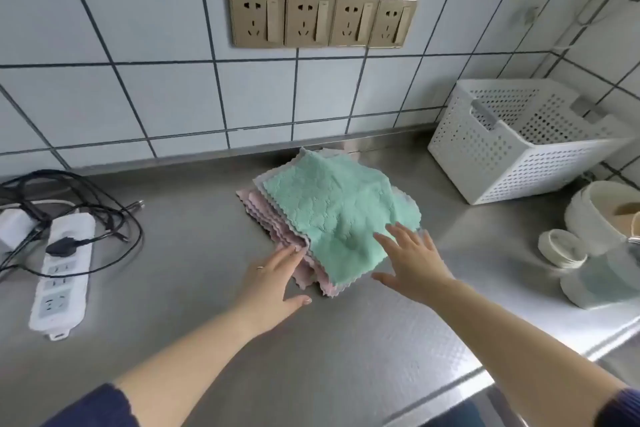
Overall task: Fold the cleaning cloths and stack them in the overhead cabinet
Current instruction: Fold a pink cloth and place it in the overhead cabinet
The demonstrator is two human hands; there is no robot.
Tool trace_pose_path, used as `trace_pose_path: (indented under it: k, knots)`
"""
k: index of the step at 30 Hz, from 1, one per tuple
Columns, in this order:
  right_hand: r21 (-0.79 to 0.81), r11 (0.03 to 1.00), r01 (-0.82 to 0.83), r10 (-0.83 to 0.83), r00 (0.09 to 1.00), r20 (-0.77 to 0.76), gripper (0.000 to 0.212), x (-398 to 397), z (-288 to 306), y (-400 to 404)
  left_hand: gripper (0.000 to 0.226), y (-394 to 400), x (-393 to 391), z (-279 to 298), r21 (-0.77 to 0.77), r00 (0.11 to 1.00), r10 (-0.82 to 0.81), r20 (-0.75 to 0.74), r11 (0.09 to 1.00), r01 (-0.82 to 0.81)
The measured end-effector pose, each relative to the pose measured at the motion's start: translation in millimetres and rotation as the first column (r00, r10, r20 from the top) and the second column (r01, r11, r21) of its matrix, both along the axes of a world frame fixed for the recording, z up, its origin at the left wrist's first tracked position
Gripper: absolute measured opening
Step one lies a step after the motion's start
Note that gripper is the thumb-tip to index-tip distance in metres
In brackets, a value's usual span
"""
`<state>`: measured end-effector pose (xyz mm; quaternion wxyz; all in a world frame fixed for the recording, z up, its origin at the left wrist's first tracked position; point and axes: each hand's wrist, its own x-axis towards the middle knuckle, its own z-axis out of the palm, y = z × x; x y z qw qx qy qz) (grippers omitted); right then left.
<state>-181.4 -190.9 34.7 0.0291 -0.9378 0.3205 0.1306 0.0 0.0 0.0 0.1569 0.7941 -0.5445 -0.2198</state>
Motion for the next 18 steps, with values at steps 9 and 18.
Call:
trace_pose_path:
  k: [9, 18]
  knots:
    - [-0.092, 0.879, -0.468, 0.477, 0.86, 0.185, 0.058, 3.8, -46.1, -71.4, 0.04, -70.6, -46.5, -24.4, -0.155, 0.995, 0.068, 0.067, 0.986, -0.057]
    - [-0.227, 0.785, -0.577, 0.605, 0.634, 0.482, 0.037, 3.5, -92.5, -97.7, 0.041, -86.2, -39.4, -32.9, -0.168, 0.845, -0.125, 0.521, 0.955, 0.245]
